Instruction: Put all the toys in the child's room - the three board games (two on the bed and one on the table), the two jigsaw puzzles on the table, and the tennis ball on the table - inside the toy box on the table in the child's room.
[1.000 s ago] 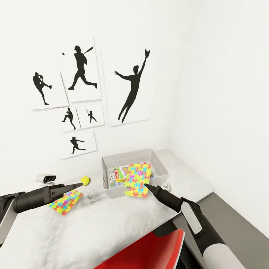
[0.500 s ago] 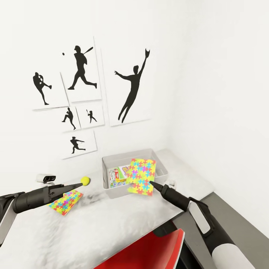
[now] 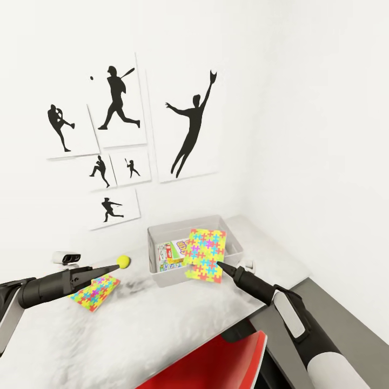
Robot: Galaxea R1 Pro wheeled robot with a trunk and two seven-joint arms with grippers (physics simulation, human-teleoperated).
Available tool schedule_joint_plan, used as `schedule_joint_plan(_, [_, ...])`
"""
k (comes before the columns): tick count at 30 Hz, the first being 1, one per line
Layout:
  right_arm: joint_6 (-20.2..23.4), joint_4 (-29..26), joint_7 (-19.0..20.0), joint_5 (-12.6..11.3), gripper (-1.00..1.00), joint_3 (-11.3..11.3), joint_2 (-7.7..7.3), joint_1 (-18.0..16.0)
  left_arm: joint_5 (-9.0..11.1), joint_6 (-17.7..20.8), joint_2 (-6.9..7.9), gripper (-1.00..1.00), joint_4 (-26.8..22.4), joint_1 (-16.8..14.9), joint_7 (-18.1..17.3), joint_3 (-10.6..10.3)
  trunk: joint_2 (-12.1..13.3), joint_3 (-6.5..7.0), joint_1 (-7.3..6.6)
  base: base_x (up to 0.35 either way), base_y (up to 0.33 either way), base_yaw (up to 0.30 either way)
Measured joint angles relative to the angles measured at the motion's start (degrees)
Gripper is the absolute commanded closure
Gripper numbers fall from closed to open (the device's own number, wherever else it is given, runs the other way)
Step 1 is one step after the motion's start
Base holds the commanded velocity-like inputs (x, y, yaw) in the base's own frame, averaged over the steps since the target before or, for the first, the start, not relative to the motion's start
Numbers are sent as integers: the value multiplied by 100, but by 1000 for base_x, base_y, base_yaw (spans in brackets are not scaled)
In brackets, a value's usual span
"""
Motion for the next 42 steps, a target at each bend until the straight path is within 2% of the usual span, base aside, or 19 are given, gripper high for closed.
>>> schedule_joint_plan(15, [-28, 15, 11, 7, 100, 7, 15, 0, 0, 0, 0, -100, 0, -3, 5, -1, 0, 0, 0, 0, 0, 0])
schedule_joint_plan(21, [-3, 35, -49, 14, 100, -4, 81, 0, 1, 0, 7, -100, 29, -1, 1, 27, 0, 0, 0, 0, 0, 0])
schedule_joint_plan(27, [136, 90, -421, -6, 100, -7, 117, -75, 0, 0, 9, -100, 42, 0, 0, 146, 0, 0, 0, 0, 0, 0])
schedule_joint_plan(30, [454, 116, -953, -34, 100, -12, 156, -425, 0, 0, 9, -100, 44, -1, 0, 159, 0, 1, 0, 0, 0, 0])
schedule_joint_plan(32, [659, 172, -1446, -70, 100, -15, 252, -784, -1, 0, 8, -100, 45, -1, 0, 163, 0, 1, 0, 0, 0, 0])
schedule_joint_plan(33, [690, 189, -1571, -64, 100, -14, 286, -884, 0, 0, 9, -100, 44, -2, 0, 165, 0, 1, 0, 0, 0, 0])
schedule_joint_plan(35, [767, 309, -2011, -103, 100, -3, 423, -1279, -1, 0, 8, -100, 45, 0, 0, 166, 0, 2, 0, 0, 0, 0])
schedule_joint_plan(37, [839, 605, -2364, -100, 100, -2, 548, -1701, -1, 0, 8, -100, 44, 0, 0, 166, 1, 1, 0, 0, 0, 0])
schedule_joint_plan(42, [911, 1503, -2829, -86, 100, -2, 735, -2546, -1, 0, 8, -100, 46, -2, -7, 170, 0, 1, 0, 0, 0, 0])
